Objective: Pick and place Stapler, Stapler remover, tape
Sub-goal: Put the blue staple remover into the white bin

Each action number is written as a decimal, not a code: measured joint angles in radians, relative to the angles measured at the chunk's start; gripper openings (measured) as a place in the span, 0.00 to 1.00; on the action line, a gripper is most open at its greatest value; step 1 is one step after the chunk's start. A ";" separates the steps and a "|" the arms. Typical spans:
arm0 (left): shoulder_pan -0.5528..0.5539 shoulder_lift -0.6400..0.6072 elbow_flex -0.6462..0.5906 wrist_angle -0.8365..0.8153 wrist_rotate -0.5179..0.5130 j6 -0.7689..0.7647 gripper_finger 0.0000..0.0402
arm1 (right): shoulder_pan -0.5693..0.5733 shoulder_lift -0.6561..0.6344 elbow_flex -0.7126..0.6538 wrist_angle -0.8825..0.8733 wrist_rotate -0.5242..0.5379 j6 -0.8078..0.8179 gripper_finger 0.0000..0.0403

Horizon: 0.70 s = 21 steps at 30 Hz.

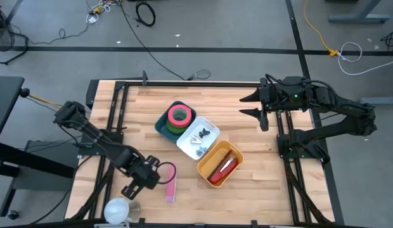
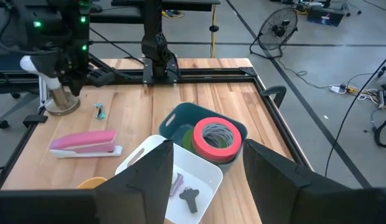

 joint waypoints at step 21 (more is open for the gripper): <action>-0.135 -0.081 -0.276 0.066 -0.034 -0.162 0.02 | 0.000 0.000 0.000 -0.001 0.002 0.018 0.48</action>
